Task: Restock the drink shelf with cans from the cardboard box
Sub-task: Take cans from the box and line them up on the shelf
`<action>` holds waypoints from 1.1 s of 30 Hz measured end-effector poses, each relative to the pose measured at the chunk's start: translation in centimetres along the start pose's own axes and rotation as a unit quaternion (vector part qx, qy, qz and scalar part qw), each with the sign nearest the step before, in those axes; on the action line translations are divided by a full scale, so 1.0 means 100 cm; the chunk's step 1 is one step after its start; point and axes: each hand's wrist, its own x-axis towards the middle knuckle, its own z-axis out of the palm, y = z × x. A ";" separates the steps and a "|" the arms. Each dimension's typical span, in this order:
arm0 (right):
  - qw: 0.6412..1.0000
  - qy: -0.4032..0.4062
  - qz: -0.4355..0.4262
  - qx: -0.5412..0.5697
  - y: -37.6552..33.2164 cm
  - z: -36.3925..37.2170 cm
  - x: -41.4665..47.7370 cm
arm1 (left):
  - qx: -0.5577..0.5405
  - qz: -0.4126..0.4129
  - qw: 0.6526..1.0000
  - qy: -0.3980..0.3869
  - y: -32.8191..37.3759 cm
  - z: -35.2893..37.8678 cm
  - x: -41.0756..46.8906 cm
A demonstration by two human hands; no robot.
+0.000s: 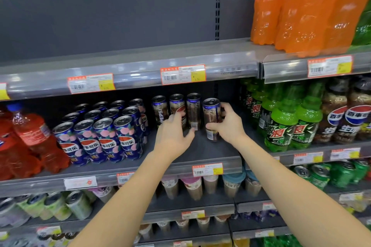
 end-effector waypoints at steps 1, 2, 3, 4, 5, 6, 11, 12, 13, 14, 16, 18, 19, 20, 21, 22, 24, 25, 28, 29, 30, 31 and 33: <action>1.000 0.001 0.000 0.001 0.002 0.002 0.003 | 0.020 0.007 1.000 0.000 -0.002 -0.001 -0.001; 1.000 0.003 0.002 0.004 0.005 0.004 0.006 | 0.037 0.013 0.999 0.002 -0.003 -0.002 -0.001; 1.000 0.005 0.005 0.008 0.007 0.006 0.008 | 0.051 0.017 0.999 0.004 -0.004 -0.002 -0.001; 1.000 0.008 0.010 0.013 0.009 0.007 0.010 | 0.061 0.018 0.998 0.006 -0.005 -0.002 -0.001; 1.000 0.011 0.014 0.016 0.010 0.008 0.012 | 0.066 0.017 0.998 0.007 -0.006 -0.001 0.000; 1.000 0.014 0.018 0.016 0.012 0.009 0.014 | 0.064 0.013 0.998 0.008 -0.008 -0.001 0.000; 1.000 0.014 0.022 0.000 0.019 0.014 0.029 | 0.039 -0.010 0.999 -0.007 -0.013 0.003 -0.001; 1.000 0.010 0.025 -0.003 0.019 0.015 0.033 | 0.032 -0.015 0.999 -0.010 -0.014 0.003 -0.002; 1.000 0.006 0.029 -0.006 0.020 0.016 0.037 | 0.029 -0.018 0.999 -0.011 -0.015 0.003 -0.002; 0.999 0.003 0.032 -0.007 0.021 0.017 0.042 | 0.026 -0.022 0.999 -0.012 -0.016 0.003 -0.003; 0.999 -0.001 0.040 -0.009 0.022 0.020 0.050 | 0.020 -0.033 0.999 -0.012 -0.018 0.002 -0.003; 0.999 -0.005 0.047 -0.013 0.023 0.021 0.057 | 0.014 -0.037 0.999 -0.008 -0.020 0.001 -0.003; 0.999 -0.006 0.050 -0.016 0.023 0.022 0.059 | 0.012 -0.037 0.999 -0.006 -0.021 0.000 -0.003; 0.998 -0.007 0.052 -0.019 0.023 0.023 0.062 | 0.008 -0.038 0.999 -0.003 -0.022 -0.001 -0.003; 0.998 -0.008 0.054 -0.024 0.024 0.023 0.065 | 0.005 -0.040 0.999 -0.002 -0.023 -0.002 -0.003; 0.998 -0.009 0.054 -0.028 0.024 0.023 0.067 | 0.002 -0.042 0.999 -0.001 -0.023 -0.002 -0.003; 0.998 -0.014 0.052 -0.032 0.025 0.023 0.070 | 0.001 -0.047 0.999 -0.001 -0.024 -0.002 -0.003; 0.998 -0.017 0.052 -0.033 0.025 0.022 0.070 | 0.001 -0.048 0.999 -0.001 -0.025 -0.002 -0.003; 0.998 -0.019 0.049 -0.029 0.027 0.021 0.069 | 0.004 -0.049 0.999 -0.001 -0.025 -0.001 -0.003; 0.998 -0.020 0.047 -0.026 0.027 0.021 0.069 | 0.006 -0.048 0.999 -0.001 -0.025 0.000 -0.002; 0.998 -0.021 0.047 -0.025 0.027 0.021 0.069 | 0.006 -0.048 0.999 -0.003 -0.025 0.000 -0.002; 0.998 -0.023 0.049 -0.025 0.028 0.020 0.069 | 0.006 -0.048 0.999 -0.006 -0.025 0.001 -0.002; 0.998 -0.025 0.054 -0.030 0.028 0.019 0.069 | 0.006 -0.049 0.999 -0.009 -0.023 0.002 -0.002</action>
